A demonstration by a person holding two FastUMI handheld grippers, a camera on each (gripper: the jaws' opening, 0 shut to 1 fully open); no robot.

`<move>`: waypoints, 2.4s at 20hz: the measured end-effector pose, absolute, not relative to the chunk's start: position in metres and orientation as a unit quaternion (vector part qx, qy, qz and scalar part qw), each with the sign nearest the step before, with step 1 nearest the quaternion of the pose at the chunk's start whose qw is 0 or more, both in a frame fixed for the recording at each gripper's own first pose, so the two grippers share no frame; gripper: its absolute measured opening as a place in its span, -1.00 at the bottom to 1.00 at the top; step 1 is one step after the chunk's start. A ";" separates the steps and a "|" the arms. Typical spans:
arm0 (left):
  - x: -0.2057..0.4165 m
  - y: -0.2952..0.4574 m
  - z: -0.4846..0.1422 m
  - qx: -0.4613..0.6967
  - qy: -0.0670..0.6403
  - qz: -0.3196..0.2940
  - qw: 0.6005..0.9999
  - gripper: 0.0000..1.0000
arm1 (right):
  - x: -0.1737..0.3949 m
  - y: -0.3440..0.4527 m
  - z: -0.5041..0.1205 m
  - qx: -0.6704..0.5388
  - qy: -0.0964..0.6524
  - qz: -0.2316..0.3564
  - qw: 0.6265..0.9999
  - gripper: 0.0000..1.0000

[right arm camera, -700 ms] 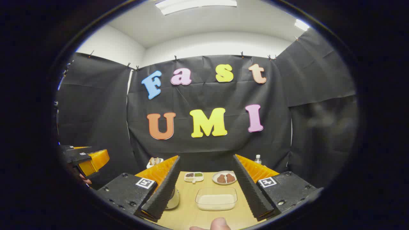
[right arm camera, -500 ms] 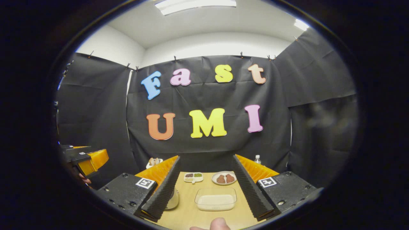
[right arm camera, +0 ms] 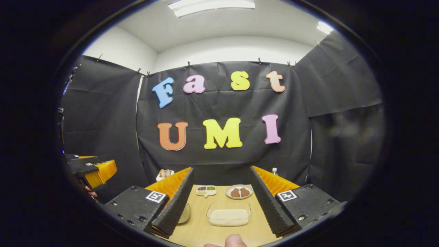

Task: Close the left gripper, press the button to open the rice cooker; take a wooden spoon from the chopstick holder with the right hand, scoop a spoonful of rice and pour it into the rice cooker, then put the wooden spoon back into the chopstick holder.

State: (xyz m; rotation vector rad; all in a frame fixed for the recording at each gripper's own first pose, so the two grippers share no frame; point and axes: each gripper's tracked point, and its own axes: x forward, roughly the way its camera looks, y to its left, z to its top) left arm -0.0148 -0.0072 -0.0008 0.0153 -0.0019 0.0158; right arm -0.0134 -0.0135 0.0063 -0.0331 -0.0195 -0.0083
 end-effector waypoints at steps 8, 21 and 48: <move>-0.010 -0.016 -0.003 0.002 0.010 0.008 1.000 0.88 | -0.012 -0.024 0.014 -0.023 -0.010 0.005 1.000 0.97; 0.027 -0.029 -0.040 0.014 0.084 0.010 0.996 0.88 | 0.016 -0.077 -0.004 -0.005 0.004 -0.015 1.000 0.97; 0.109 -0.013 -0.231 -0.045 0.400 -0.047 0.914 -0.99 | 0.061 -0.159 -0.052 -0.002 0.063 -0.069 0.996 1.00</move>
